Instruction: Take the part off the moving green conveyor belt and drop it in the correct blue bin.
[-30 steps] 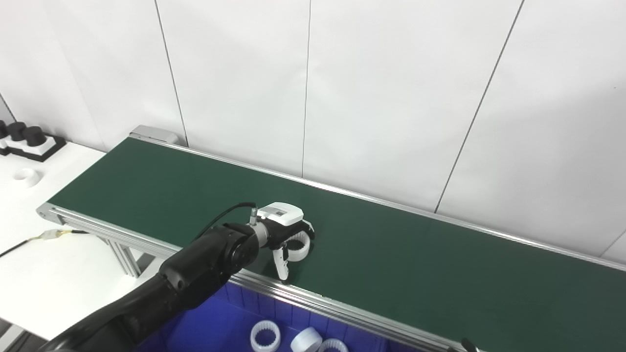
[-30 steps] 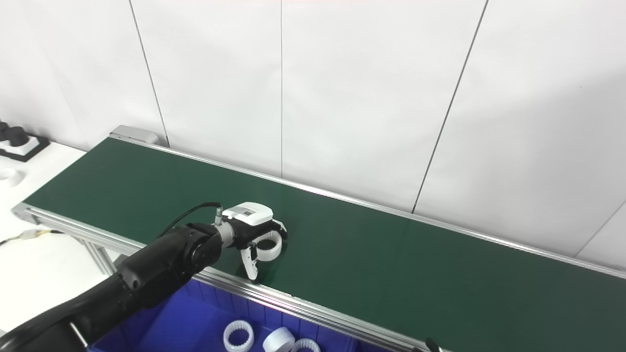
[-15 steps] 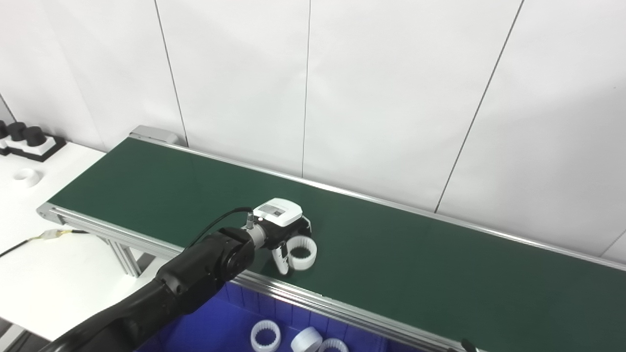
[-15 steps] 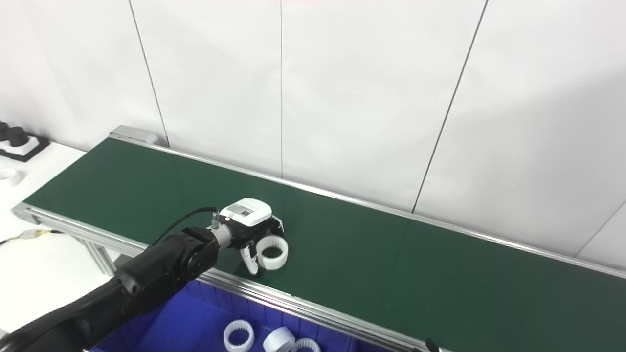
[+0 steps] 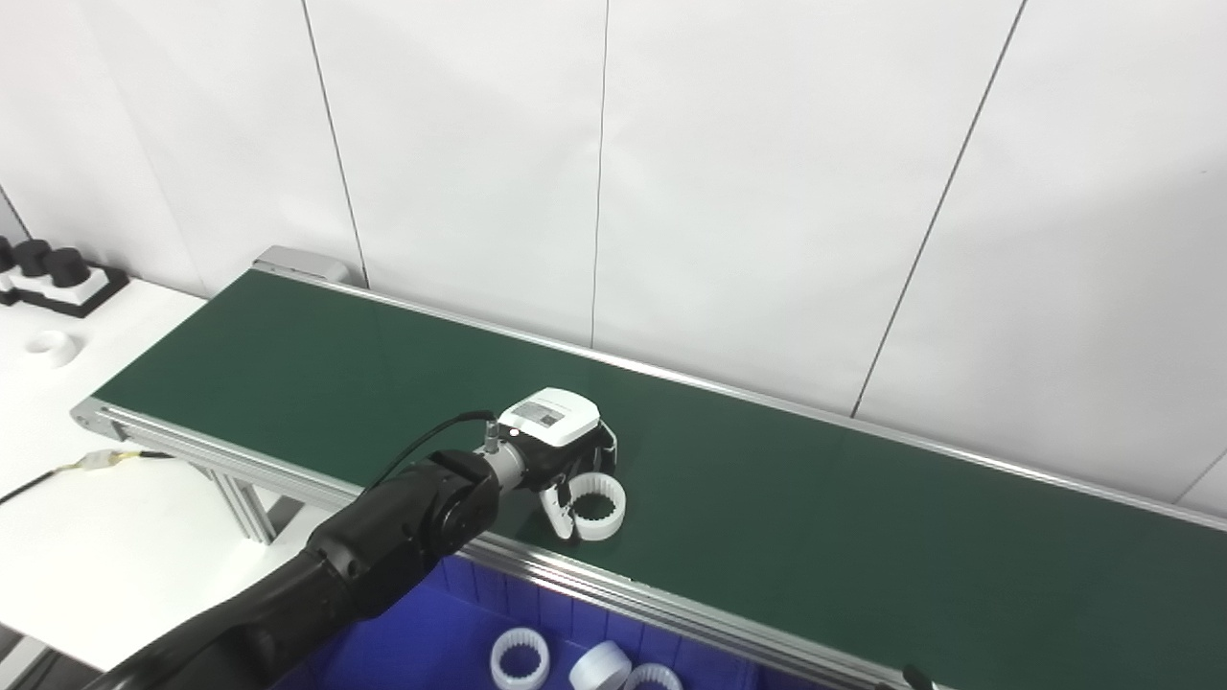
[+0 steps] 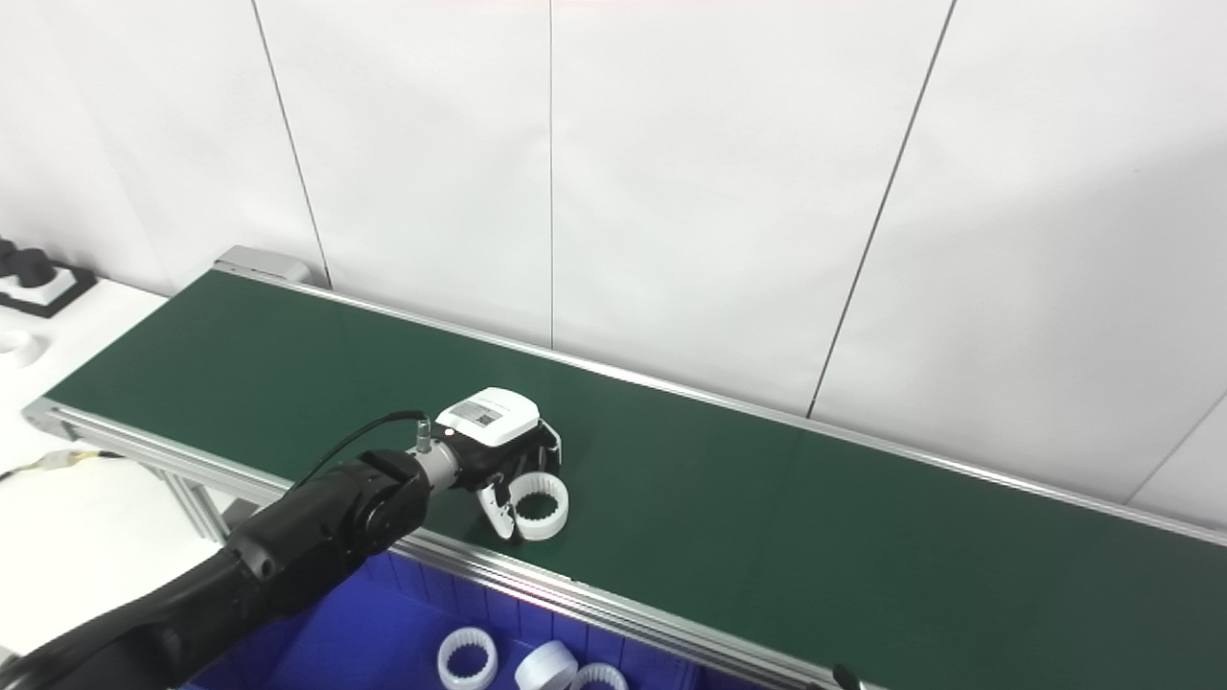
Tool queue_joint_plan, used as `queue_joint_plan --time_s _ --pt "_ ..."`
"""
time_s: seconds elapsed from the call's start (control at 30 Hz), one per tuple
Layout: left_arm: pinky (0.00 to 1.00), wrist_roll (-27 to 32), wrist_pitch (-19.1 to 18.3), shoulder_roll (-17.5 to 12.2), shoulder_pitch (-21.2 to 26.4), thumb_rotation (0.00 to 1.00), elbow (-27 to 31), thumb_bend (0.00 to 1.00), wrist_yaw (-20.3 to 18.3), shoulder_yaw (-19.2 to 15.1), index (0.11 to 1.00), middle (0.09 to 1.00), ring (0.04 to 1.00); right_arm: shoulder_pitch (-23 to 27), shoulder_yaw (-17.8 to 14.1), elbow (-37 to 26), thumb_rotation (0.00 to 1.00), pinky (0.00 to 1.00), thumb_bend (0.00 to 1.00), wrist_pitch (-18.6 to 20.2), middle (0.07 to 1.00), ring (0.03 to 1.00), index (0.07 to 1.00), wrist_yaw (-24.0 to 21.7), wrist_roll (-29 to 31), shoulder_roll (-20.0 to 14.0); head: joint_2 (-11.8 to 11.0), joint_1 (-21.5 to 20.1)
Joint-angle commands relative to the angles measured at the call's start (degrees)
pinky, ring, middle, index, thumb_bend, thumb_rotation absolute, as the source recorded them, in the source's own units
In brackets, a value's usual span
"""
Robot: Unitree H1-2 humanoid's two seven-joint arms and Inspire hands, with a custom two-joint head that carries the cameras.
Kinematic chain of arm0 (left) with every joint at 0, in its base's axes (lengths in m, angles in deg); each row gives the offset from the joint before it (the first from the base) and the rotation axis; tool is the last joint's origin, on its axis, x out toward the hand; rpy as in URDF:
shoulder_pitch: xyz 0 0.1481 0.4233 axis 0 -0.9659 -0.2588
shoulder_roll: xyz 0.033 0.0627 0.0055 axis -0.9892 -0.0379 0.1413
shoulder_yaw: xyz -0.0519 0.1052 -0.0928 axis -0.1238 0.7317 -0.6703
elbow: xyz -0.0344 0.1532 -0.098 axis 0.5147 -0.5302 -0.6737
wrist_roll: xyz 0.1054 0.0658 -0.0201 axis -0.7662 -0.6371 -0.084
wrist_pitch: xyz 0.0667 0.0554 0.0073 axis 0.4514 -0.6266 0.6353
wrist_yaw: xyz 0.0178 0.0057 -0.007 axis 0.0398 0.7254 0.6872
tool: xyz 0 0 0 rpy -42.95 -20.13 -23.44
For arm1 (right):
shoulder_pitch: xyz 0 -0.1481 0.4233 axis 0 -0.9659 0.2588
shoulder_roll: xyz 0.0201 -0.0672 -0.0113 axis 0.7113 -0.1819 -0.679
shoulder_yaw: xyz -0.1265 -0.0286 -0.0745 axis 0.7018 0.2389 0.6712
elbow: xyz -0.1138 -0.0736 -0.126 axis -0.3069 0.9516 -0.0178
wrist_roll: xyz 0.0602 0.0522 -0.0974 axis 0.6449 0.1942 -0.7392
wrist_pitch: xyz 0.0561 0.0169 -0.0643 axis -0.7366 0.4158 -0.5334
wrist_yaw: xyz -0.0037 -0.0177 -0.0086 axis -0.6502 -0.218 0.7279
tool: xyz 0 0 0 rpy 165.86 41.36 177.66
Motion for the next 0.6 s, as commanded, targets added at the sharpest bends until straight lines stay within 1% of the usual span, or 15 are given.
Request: queue_joint_plan --time_s 0.0,0.1,0.23,0.3,0.43,0.5,0.57 --pt "0.57 0.6 1.3 -0.2 1.4 0.00 1.1 0.50 2.2 -1.3 0.493 0.494 0.459 0.3 -0.3 -1.9 0.86 0.68 0.44 -1.9 0.829 0.774 0.915 -0.1 0.8 0.0 0.0 0.1" --pt "0.59 0.7 0.7 0.0 1.2 0.00 2.0 0.50 1.5 -1.6 0.489 0.495 0.468 0.3 -0.3 -1.8 0.86 0.68 0.43 -2.0 0.830 0.776 0.915 -0.1 0.8 0.0 0.0 0.1" --pt "0.58 1.7 0.9 0.3 0.5 0.00 3.4 0.50 1.3 -2.4 0.491 0.494 0.463 0.1 -0.3 -2.1 0.87 0.69 0.43 -2.0 0.834 0.782 0.917 -0.3 0.9 -0.1 0.2 -0.2" --pt "0.58 2.6 0.5 0.5 -0.2 0.00 5.1 0.50 0.7 -3.2 0.487 0.501 0.463 0.0 -0.2 -2.2 0.87 0.68 0.41 -2.0 0.830 0.779 0.914 -0.2 0.7 -0.2 0.4 -0.3" --pt "0.56 4.9 -0.4 1.2 -2.2 0.00 10.6 0.50 -0.6 -5.2 0.485 0.493 0.467 -0.2 -0.3 -2.8 0.87 0.69 0.44 -1.5 0.832 0.785 0.916 -0.3 0.9 -0.2 0.7 -1.2" --pt "0.56 6.9 -1.0 1.6 -3.5 0.00 14.4 0.50 -1.8 -6.5 0.480 0.496 0.473 -0.3 -0.3 -2.8 0.87 0.69 0.46 -1.8 0.831 0.785 0.913 -0.4 1.0 -0.3 1.2 -2.3" --pt "0.54 8.3 -1.6 1.9 -5.1 0.00 18.8 0.50 -2.8 -7.6 0.476 0.498 0.474 -0.5 -0.3 -2.9 0.87 0.69 0.47 -2.0 0.826 0.780 0.906 -0.4 0.9 -0.3 1.8 -3.7"
